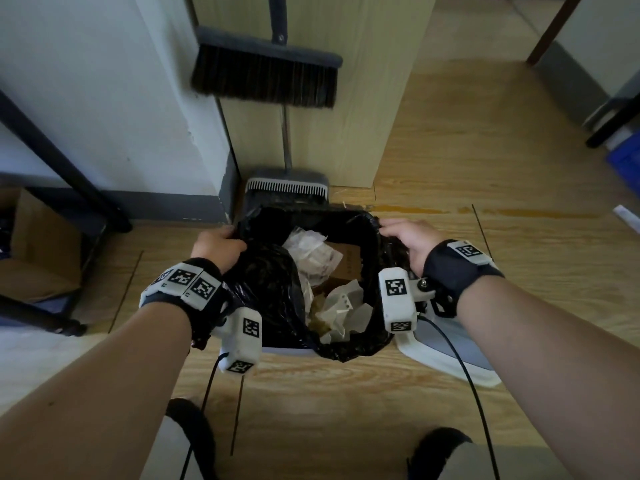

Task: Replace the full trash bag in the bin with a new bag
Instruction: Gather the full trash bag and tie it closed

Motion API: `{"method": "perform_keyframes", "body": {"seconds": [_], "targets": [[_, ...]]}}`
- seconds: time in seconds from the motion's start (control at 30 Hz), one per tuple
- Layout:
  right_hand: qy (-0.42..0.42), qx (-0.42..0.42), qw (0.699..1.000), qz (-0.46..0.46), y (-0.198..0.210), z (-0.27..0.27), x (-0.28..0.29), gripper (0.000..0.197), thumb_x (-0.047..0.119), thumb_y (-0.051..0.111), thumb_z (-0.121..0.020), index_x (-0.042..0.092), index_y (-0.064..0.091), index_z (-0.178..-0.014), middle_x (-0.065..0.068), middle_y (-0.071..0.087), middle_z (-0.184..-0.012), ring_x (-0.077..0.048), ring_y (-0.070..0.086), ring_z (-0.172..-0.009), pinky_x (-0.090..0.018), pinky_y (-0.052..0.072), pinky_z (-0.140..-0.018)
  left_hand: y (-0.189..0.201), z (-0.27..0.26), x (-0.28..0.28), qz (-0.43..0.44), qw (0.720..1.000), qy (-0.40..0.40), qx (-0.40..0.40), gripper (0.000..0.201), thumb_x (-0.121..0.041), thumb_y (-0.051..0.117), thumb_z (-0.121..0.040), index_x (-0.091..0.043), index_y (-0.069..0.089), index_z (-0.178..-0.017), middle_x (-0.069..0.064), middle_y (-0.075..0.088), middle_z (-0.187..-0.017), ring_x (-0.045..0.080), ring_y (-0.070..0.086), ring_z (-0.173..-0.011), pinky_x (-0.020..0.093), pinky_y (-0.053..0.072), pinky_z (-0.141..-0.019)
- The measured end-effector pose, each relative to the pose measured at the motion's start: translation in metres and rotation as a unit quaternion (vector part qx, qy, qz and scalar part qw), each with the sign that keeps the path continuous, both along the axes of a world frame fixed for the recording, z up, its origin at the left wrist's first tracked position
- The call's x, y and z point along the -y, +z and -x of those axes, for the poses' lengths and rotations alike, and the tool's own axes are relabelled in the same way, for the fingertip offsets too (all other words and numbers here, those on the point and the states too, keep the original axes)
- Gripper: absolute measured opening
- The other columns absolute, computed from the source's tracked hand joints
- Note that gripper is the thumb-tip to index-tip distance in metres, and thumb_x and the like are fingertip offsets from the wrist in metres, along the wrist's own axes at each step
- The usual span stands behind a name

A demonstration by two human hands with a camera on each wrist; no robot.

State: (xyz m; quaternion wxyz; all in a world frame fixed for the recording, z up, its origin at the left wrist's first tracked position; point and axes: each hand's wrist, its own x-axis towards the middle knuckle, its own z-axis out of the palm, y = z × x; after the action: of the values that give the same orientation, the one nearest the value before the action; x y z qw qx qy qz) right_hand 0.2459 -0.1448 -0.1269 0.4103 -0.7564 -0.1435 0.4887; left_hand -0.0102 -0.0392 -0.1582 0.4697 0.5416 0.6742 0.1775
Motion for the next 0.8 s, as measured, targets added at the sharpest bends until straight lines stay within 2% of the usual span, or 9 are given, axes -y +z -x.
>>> {"method": "perform_keyframes", "body": {"seconds": [0.07, 0.2, 0.37, 0.43, 0.5, 0.57, 0.67, 0.73, 0.8], "targets": [[-0.012, -0.001, 0.999, -0.043, 0.003, 0.000, -0.003, 0.040, -0.001, 0.051, -0.089, 0.011, 0.061, -0.126, -0.011, 0.055, -0.137, -0.027, 0.047, -0.130, -0.035, 0.037, -0.109, 0.002, -0.002, -0.001, -0.049, 0.998, 0.031, 0.010, 0.046, 0.003, 0.052, -0.081, -0.015, 0.065, -0.121, 0.012, 0.067, -0.118, 0.029, 0.063, -0.107, 0.040, 0.048, -0.100], [-0.027, -0.038, 0.994, -0.100, 0.009, 0.001, -0.007, 0.038, -0.005, 0.047, -0.087, 0.015, 0.070, -0.108, -0.014, 0.062, -0.129, -0.029, 0.055, -0.122, -0.042, 0.044, -0.106, 0.016, -0.013, 0.003, -0.157, 0.986, 0.032, 0.053, 0.053, 0.006, 0.051, -0.079, -0.019, 0.062, -0.125, 0.005, 0.066, -0.122, 0.020, 0.062, -0.112, 0.033, 0.047, -0.102], [-0.020, -0.055, 0.991, -0.120, 0.029, 0.007, -0.004, 0.024, -0.008, 0.056, -0.083, 0.011, 0.070, -0.083, -0.012, 0.069, -0.092, -0.025, 0.065, -0.085, -0.034, 0.053, -0.084, 0.042, -0.016, 0.009, -0.225, 0.968, 0.064, 0.089, 0.032, -0.007, 0.069, -0.074, -0.020, 0.072, -0.104, -0.001, 0.068, -0.093, 0.012, 0.063, -0.086, 0.022, 0.049, -0.082], [-0.009, -0.016, 0.995, -0.097, 0.037, 0.005, -0.001, 0.025, -0.009, 0.061, -0.078, 0.011, 0.069, -0.090, -0.009, 0.067, -0.089, -0.024, 0.063, -0.087, -0.035, 0.052, -0.086, 0.050, -0.012, 0.011, -0.234, 0.968, 0.067, 0.059, 0.032, -0.008, 0.069, -0.072, -0.019, 0.070, -0.102, 0.000, 0.065, -0.091, 0.015, 0.062, -0.087, 0.026, 0.050, -0.084], [0.044, 0.071, 0.996, -0.024, 0.042, 0.003, 0.003, 0.048, -0.010, 0.068, -0.071, 0.012, 0.062, -0.113, -0.012, 0.066, -0.106, -0.029, 0.061, -0.103, -0.042, 0.050, -0.096, 0.052, -0.004, 0.012, -0.214, 0.975, 0.049, 0.015, 0.041, -0.006, 0.069, -0.070, -0.016, 0.064, -0.110, 0.002, 0.064, -0.101, 0.020, 0.061, -0.098, 0.032, 0.049, -0.092], [0.125, 0.162, 0.974, 0.095, 0.049, 0.004, 0.014, 0.073, -0.007, 0.073, -0.069, 0.006, 0.046, -0.135, -0.017, 0.058, -0.127, -0.033, 0.057, -0.115, -0.043, 0.049, -0.099, 0.049, 0.006, 0.012, -0.160, 0.986, 0.001, -0.037, 0.059, -0.004, 0.070, -0.068, -0.014, 0.053, -0.124, 0.009, 0.059, -0.122, 0.028, 0.056, -0.112, 0.038, 0.046, -0.099], [0.209, 0.263, 0.923, 0.188, 0.055, 0.004, 0.039, 0.058, 0.002, 0.069, -0.075, -0.005, 0.050, -0.129, -0.021, 0.057, -0.127, -0.028, 0.059, -0.106, -0.027, 0.047, -0.083, 0.045, 0.019, 0.019, -0.079, 0.989, -0.059, -0.113, 0.069, -0.005, 0.066, -0.072, -0.014, 0.042, -0.135, 0.020, 0.046, -0.134, 0.037, 0.049, -0.119, 0.040, 0.042, -0.102], [0.192, 0.266, 0.929, 0.174, 0.058, 0.005, 0.049, 0.049, 0.005, 0.068, -0.078, -0.006, 0.055, -0.124, -0.020, 0.061, -0.116, -0.024, 0.056, -0.095, -0.028, 0.045, -0.079, 0.052, 0.022, 0.027, -0.135, 0.979, -0.052, -0.143, 0.059, -0.003, 0.059, -0.076, -0.014, 0.046, -0.132, 0.021, 0.043, -0.133, 0.039, 0.045, -0.120, 0.040, 0.039, -0.104], [0.161, 0.258, 0.940, 0.155, 0.062, 0.009, 0.051, 0.047, 0.009, 0.065, -0.084, -0.006, 0.054, -0.127, -0.020, 0.061, -0.109, -0.027, 0.061, -0.104, -0.035, 0.051, -0.090, 0.062, 0.022, 0.034, -0.259, 0.955, -0.051, -0.133, 0.044, 0.000, 0.056, -0.077, -0.012, 0.056, -0.120, 0.019, 0.047, -0.125, 0.038, 0.045, -0.118, 0.040, 0.038, -0.100]]}}
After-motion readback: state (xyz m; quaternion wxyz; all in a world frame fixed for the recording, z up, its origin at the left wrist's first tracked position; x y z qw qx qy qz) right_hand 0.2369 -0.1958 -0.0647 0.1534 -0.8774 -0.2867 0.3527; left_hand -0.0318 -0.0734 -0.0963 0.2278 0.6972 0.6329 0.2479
